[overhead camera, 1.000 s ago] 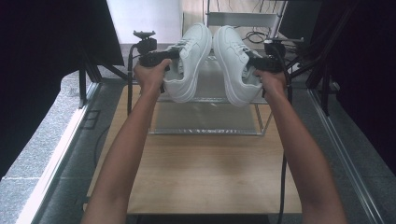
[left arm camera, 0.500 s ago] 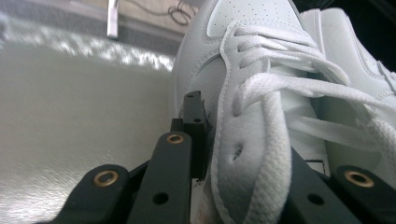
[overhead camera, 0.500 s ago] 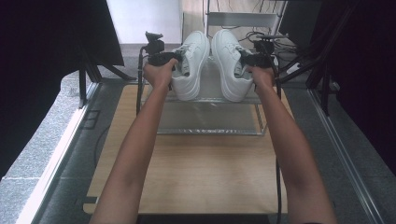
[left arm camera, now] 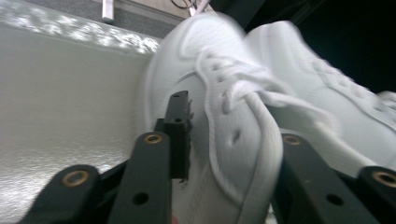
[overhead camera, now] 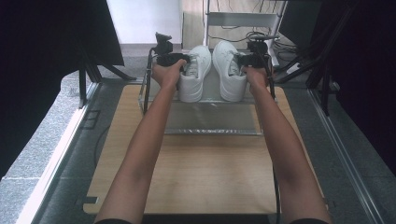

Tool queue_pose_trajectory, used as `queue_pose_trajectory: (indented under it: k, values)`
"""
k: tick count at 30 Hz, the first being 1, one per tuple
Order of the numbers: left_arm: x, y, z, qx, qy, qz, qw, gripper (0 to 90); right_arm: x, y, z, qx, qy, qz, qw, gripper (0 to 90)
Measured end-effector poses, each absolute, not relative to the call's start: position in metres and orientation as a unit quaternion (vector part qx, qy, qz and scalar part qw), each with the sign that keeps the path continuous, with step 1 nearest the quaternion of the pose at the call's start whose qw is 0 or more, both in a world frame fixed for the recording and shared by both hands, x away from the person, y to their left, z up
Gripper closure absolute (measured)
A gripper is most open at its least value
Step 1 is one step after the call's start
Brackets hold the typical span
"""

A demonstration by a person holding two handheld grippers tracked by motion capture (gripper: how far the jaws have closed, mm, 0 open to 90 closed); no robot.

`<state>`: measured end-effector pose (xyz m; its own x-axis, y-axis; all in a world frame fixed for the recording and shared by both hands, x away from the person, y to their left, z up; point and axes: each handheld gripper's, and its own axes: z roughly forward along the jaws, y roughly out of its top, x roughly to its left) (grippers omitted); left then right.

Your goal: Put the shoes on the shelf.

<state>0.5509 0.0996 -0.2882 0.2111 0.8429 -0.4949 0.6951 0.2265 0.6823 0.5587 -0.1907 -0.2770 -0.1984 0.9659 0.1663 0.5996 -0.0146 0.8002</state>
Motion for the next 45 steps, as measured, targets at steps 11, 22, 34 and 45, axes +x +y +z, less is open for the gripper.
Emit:
queue_pose_trajectory:
  k: [11, 22, 34, 45]
  values:
    - [0.543, 0.108, -0.28, 0.607, 0.59, 0.047, 0.53, 51.1, 0.549, -0.183, -0.269, 0.572, 0.662, 0.408, 0.262, 44.9]
    - [0.502, 0.127, -0.261, 0.636, 0.538, 0.102, 0.544, 58.0, 0.505, -0.206, -0.243, 0.51, 0.672, 0.469, 0.264, 55.2]
    - [0.455, 0.158, -0.28, 0.681, 0.513, 0.139, 0.504, 79.0, 0.464, -0.243, -0.267, 0.472, 0.711, 0.459, 0.248, 78.5]
    - [0.452, 0.143, -0.32, 0.717, 0.495, 0.106, 0.479, 86.8, 0.467, -0.238, -0.306, 0.462, 0.74, 0.435, 0.223, 85.6]
